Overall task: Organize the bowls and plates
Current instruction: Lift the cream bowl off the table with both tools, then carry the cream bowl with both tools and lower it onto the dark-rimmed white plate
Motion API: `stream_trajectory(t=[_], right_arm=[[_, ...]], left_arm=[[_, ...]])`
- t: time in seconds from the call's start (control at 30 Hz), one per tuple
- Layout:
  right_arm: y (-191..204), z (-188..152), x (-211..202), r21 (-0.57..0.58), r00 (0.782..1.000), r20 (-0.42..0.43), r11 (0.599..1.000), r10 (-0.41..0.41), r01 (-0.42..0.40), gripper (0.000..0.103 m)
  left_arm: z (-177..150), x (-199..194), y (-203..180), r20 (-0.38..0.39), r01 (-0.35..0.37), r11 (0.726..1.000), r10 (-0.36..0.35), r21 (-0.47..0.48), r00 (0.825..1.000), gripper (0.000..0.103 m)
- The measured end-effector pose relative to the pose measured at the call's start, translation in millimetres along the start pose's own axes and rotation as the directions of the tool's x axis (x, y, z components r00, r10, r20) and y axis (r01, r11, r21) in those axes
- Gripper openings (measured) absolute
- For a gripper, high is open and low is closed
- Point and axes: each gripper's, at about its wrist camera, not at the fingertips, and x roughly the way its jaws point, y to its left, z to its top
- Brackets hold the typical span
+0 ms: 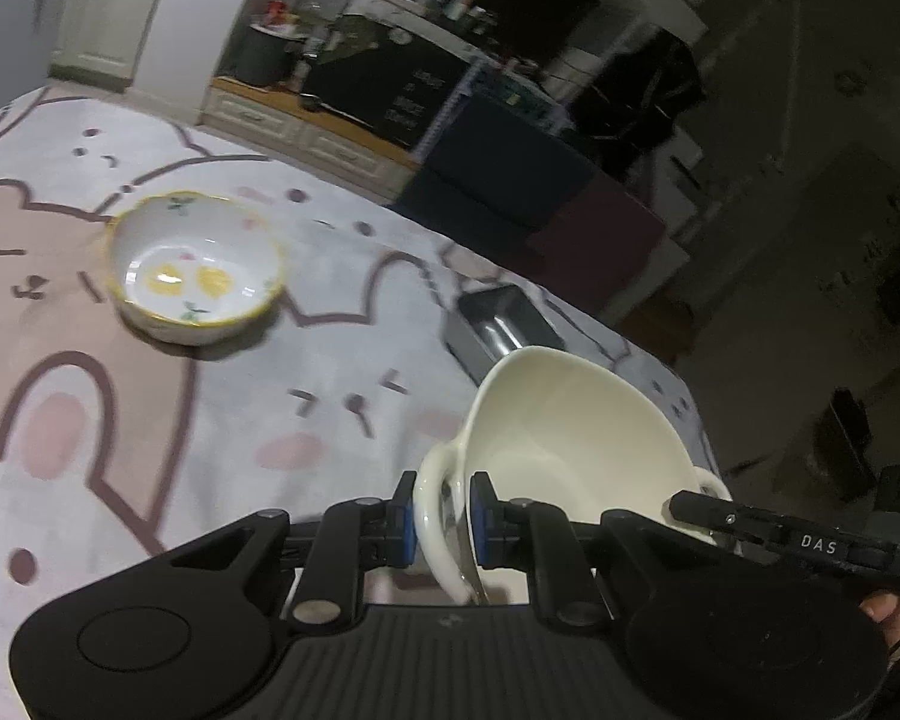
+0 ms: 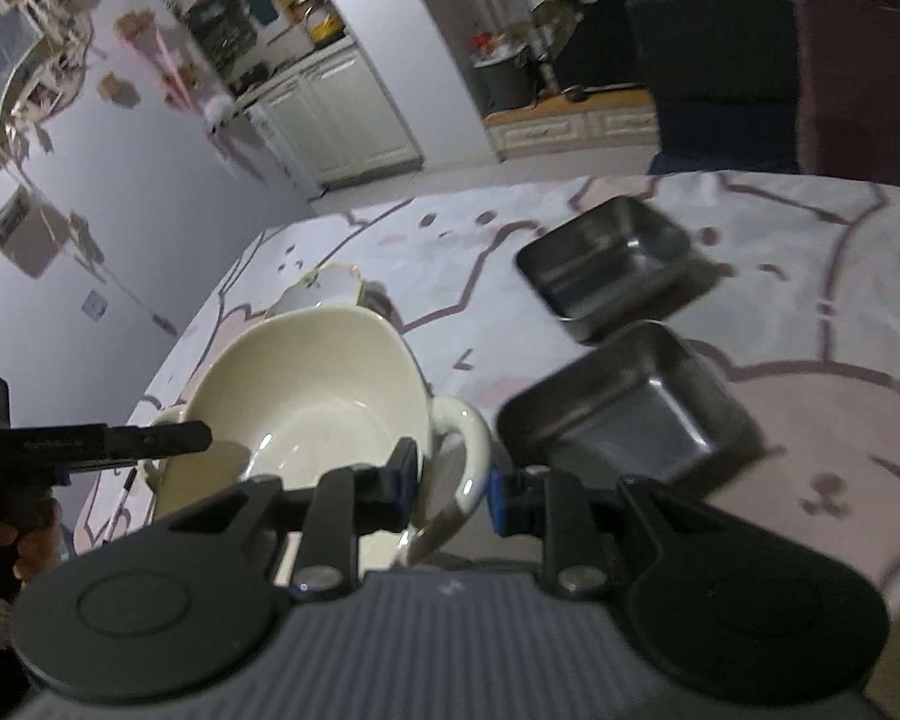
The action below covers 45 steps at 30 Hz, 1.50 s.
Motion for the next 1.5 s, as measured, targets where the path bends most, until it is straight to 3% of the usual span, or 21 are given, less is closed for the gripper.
stream_trajectory(t=[0.33,0.63,1.5], right_arm=[[-23.1,-45.8,-67.7,0.073,0.992,0.099,0.995,-0.08,0.073,0.027],[-43.6,-82.9,-89.0,0.133,0.987,0.093,0.984,-0.129,0.116,0.026],[-49.1,-98.2,-67.1,0.062,0.981,-0.052,0.98,-0.185,0.188,0.024]], left_arm=[[-34.8,10.3,-45.8,-0.058,0.051,0.996,-0.047,0.078,0.997,0.019],[-63.1,33.6,-55.9,-0.149,0.07,0.991,-0.053,0.112,0.987,0.021],[-89.6,87.9,-32.0,-0.295,0.019,0.991,0.02,0.129,0.955,0.03]])
